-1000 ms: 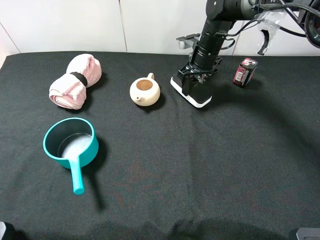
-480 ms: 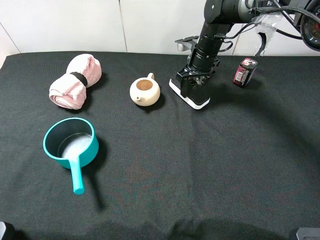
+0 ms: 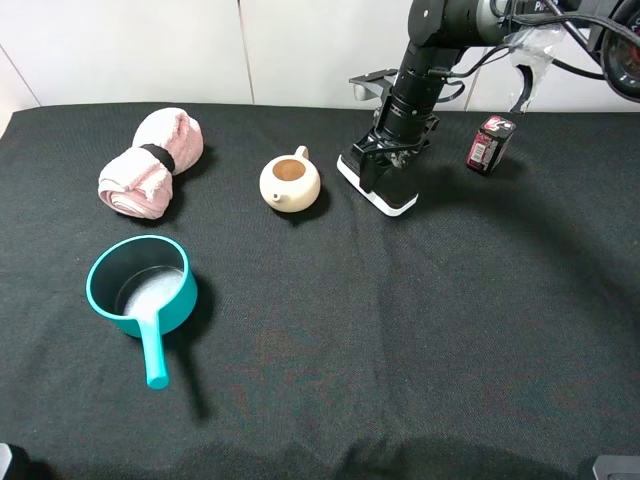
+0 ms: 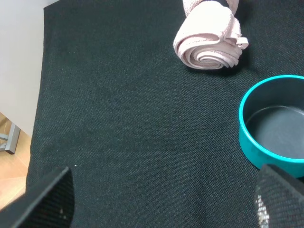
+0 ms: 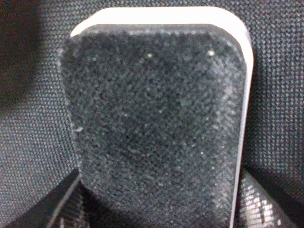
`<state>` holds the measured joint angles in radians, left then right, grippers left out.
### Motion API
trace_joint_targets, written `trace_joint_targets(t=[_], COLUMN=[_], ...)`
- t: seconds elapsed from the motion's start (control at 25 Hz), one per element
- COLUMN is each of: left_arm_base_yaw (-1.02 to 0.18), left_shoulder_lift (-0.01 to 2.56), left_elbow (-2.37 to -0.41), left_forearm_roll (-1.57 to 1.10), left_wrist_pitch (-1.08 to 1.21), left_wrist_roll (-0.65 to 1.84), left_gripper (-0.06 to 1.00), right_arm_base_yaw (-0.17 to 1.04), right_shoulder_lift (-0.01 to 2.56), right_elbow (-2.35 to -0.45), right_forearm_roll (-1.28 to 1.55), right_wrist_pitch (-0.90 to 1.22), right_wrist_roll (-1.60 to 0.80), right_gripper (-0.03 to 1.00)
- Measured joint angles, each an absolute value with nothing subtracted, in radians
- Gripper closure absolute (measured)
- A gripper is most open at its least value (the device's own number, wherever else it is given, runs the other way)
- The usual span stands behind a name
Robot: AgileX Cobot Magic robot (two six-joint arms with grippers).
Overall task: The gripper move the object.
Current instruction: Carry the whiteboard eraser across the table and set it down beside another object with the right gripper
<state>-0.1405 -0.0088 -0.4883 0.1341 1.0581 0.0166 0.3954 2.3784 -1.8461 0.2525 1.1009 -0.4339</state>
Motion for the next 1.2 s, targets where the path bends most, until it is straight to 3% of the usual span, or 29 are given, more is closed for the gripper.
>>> trace_joint_targets(t=[0.96, 1.2], left_arm_base_yaw=[-0.141, -0.141], left_shoulder_lift=[-0.009, -0.009], left_elbow=[-0.488, -0.488], left_forearm_roll=[0.134, 0.134], left_wrist_pitch=[1.058, 1.058], left_wrist_roll=[0.017, 0.017], left_gripper=[0.12, 0.12], right_arm_base_yaw=[0.395, 0.395], right_shoulder_lift=[2.378, 2.378], right_elbow=[-1.846, -1.846], right_forearm_roll=[0.296, 0.305], right_wrist_pitch=[1.064, 1.064], right_wrist_roll=[-0.450, -0.464], right_gripper=[0.50, 0.42])
